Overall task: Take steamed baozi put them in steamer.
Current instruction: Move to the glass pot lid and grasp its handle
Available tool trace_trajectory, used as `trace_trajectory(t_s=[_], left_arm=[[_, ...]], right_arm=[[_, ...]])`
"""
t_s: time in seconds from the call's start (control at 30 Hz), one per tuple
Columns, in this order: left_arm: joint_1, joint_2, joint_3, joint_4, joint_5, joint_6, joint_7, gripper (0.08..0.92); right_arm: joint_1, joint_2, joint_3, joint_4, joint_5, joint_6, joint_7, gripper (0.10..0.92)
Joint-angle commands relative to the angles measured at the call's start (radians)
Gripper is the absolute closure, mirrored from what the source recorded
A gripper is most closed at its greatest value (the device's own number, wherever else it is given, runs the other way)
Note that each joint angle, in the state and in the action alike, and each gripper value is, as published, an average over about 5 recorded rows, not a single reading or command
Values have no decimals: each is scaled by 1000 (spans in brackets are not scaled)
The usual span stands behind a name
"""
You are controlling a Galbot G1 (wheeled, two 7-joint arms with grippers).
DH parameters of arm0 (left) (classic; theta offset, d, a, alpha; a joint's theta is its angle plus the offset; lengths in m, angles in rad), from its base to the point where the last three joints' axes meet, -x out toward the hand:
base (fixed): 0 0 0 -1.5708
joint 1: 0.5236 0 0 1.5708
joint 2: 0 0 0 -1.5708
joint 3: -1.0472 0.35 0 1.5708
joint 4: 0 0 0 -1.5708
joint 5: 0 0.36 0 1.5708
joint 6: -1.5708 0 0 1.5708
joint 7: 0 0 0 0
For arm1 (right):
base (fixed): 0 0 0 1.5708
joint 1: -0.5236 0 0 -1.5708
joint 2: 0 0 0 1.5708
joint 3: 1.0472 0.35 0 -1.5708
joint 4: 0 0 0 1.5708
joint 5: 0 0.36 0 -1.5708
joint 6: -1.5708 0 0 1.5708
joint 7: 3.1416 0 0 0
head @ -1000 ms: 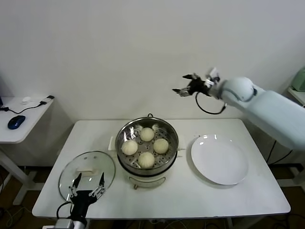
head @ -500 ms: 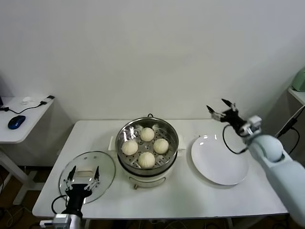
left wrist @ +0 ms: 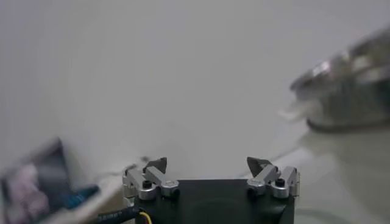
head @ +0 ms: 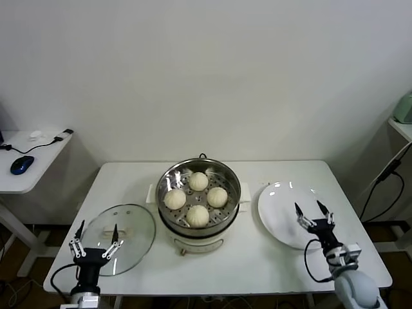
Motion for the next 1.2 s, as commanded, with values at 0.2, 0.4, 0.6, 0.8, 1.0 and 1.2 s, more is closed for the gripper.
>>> trace_trajectory(t_s=[0.2,0.4,0.6,0.8,1.0,1.2], left_arm=[[-15,61,-48,139,728,-65,-170,177],[-42,60,-42,199,858,65,-159,177],[-91,42,-28,246,903,169,-137,177],[-151,24,-17,274,905,222,-118,177],[-205,22,-2,320,916,251,-118,177],[-239,26,8,365,931,267,-104,177]], right_arm=[[-123,143,72,40,-171,14,37,203],[-112,142,76,45,-183,5,37,203],[-109,141,84,51,-181,0,40,203],[-113,138,97,68,-179,-6,44,203],[-124,136,107,76,-178,-8,40,203],[-128,141,111,74,-180,-6,38,203]])
